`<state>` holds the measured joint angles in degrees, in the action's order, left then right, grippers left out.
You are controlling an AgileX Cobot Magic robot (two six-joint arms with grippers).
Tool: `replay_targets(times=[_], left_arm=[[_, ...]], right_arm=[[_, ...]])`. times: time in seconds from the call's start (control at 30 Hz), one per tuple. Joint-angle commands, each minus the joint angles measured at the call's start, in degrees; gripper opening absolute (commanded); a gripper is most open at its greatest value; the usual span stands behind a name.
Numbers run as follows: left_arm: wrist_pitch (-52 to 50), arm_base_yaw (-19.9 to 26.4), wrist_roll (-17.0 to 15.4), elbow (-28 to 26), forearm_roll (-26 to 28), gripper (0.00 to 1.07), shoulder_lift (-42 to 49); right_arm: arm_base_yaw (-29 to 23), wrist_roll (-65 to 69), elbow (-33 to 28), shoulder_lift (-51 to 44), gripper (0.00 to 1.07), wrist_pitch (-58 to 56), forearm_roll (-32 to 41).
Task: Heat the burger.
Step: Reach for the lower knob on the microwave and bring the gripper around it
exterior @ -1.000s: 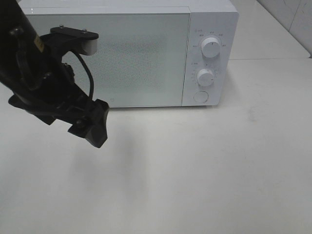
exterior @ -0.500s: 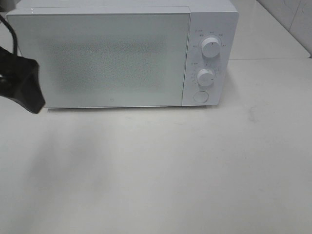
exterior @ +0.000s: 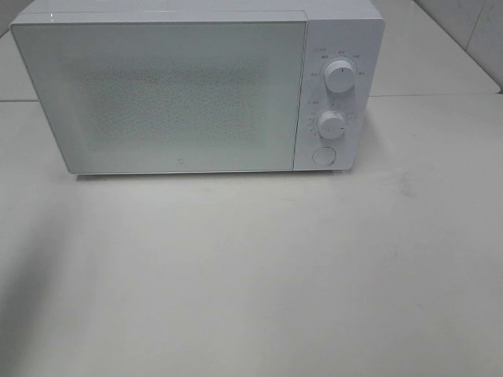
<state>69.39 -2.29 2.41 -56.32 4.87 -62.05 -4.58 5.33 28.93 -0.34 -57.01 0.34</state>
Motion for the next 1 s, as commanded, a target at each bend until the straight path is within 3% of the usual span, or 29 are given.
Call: replay_targets(times=[0.03, 0.1, 0.5, 0.6, 0.67, 1.0], left_arm=[[-0.74, 0.57, -0.57, 2.52, 0.52, 1.01, 2.12], [-1.66, 0.63, -0.57, 9.11, 0.40, 1.01, 7.85], [-3.72, 0.63, -0.57, 23.61, -1.60, 1.01, 25.90], [-4.58, 0.63, -0.57, 24.47, -1.83, 1.01, 27.73], [-8.08, 0.63, -0.57, 26.76, -2.06, 1.01, 35.58], [-8.08, 0.63, -0.86, 26.70, -2.41, 1.00, 51.51]], right_arm=[[0.40, -0.57, -0.46, -1.43, 0.75, 0.00, 0.00], [0.40, -0.57, -0.46, -1.43, 0.75, 0.00, 0.00], [0.40, -0.57, -0.46, -1.43, 0.75, 0.00, 0.00], [0.40, -0.57, -0.46, -1.43, 0.75, 0.00, 0.00], [0.40, -0.57, -0.46, -1.43, 0.75, 0.00, 0.00], [0.40, -0.57, -0.46, -1.43, 0.75, 0.00, 0.00]])
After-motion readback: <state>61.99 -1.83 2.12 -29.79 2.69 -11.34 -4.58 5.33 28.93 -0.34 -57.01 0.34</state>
